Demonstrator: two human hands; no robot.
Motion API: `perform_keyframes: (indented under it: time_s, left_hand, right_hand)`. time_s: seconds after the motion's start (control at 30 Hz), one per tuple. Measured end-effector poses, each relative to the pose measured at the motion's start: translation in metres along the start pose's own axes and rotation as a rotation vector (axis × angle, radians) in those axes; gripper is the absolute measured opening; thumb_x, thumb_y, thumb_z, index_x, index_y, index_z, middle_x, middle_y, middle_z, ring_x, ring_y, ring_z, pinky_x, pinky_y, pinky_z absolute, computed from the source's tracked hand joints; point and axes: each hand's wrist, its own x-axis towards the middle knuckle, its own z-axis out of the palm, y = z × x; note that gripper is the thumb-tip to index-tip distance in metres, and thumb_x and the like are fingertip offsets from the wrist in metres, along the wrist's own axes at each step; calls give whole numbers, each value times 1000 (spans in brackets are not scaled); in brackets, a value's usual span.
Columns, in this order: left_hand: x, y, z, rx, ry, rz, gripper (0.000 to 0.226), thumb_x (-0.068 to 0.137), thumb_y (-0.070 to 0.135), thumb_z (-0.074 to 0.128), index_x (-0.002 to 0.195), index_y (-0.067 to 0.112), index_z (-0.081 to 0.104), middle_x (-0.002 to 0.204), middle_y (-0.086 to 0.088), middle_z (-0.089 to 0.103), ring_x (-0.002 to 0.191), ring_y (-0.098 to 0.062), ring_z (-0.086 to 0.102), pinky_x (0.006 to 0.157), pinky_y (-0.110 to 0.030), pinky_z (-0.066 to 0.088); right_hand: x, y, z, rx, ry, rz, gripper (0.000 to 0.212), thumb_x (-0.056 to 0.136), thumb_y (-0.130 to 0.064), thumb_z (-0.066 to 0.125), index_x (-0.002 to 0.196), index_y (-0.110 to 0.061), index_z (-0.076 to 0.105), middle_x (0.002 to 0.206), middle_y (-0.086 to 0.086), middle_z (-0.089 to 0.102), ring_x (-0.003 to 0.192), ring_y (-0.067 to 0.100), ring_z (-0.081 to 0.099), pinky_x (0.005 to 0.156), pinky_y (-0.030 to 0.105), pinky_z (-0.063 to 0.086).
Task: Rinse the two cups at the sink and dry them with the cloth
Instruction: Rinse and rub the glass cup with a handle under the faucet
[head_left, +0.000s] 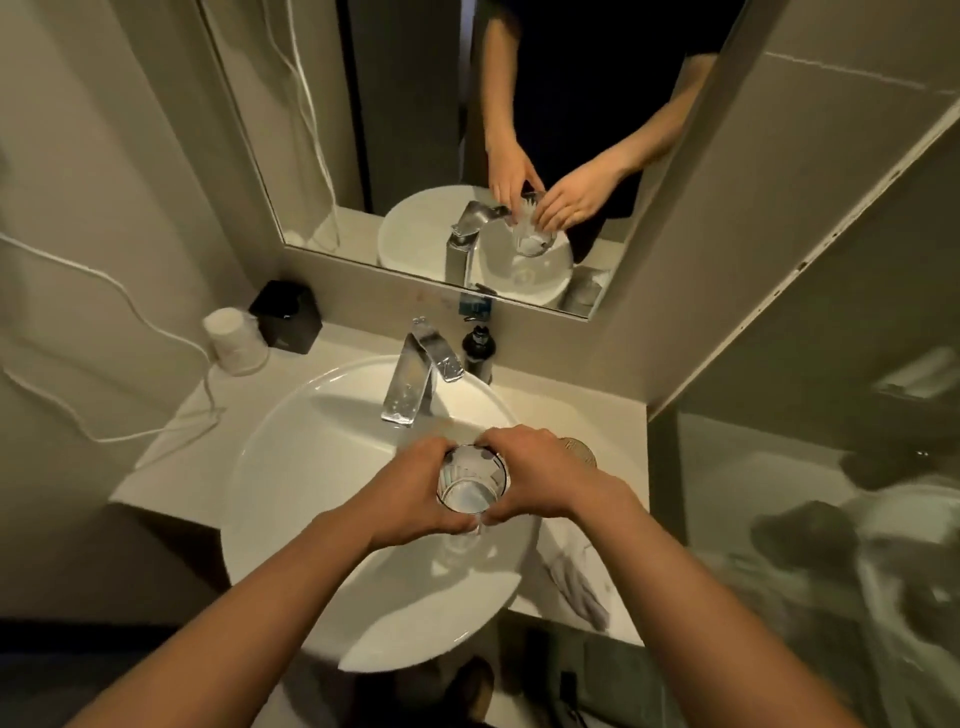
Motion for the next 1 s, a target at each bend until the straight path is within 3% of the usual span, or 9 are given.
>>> perform_keyframes:
  time_s: [0.23,0.3,0.4,0.47,0.57,0.63,0.73,0.9,1.0]
  left_hand:
    - [-31,-39,-2,-80,64,-91,79,61,40,94,129,36,53,110,20,54,95,9,54,76,-4,40]
    - [-36,-47,-3,-101,91,-133,75,62,40,93,125,39,52,110,18,56,94,8,54,74,-5,39]
    - [-37,-59,-5,-122,136,-202,74,63,41,92,128,27,59,110,12,58,90,2,54,71,-7,37]
    - [-36,-65,-7,-126,173,-253,70,64,39,93,125,21,61,106,10,57,90,-3,55,72,-10,40]
    - [-31,-70,-10,-158,211,-332,68,64,40,93,119,11,63,104,1,62,97,-19,62,85,-33,53]
    - [-24,-73,-10,-177,228,-369,69,62,45,93,113,9,63,99,0,62,94,-22,62,82,-36,52]
    - [-14,-76,-7,-223,252,-412,66,60,49,94,102,12,58,89,7,54,77,-12,53,63,-28,41]
    - [-2,-76,-2,-305,264,-460,74,57,48,95,107,7,60,92,-8,60,81,-19,61,54,-23,32]
    - [0,-71,-3,-332,255,-461,66,59,48,95,101,19,53,88,10,55,72,-4,50,57,-22,35]
  right_hand:
    - [33,-32,30,-16,-95,-101,77,58,-51,90,123,-24,57,116,-1,68,106,25,63,91,43,51]
    - [34,-33,33,45,-90,-106,83,63,-51,89,133,-23,55,128,-1,66,116,23,60,98,42,49]
    - [29,-29,25,122,28,-62,77,76,-50,85,141,-22,54,137,-2,64,125,20,59,104,37,47]
    - [27,-25,16,117,257,-17,63,85,-46,79,138,-21,58,130,-2,68,119,21,63,99,35,49]
    - [32,-24,-1,85,567,-30,49,91,-33,75,136,-20,61,124,0,71,114,24,63,94,38,47]
    - [42,-28,-11,-3,581,-102,39,91,-25,74,128,-21,61,123,-2,68,110,23,61,89,37,48]
    - [65,-34,-22,-165,525,-148,23,90,-19,71,109,-20,57,111,-5,63,95,27,60,78,41,53]
    - [86,-27,-27,-354,550,-204,17,95,-19,67,110,-11,64,108,3,67,89,32,62,73,43,53]
    - [93,-31,-44,-358,595,-238,19,96,-18,65,114,-11,70,107,7,71,88,35,66,72,44,55]
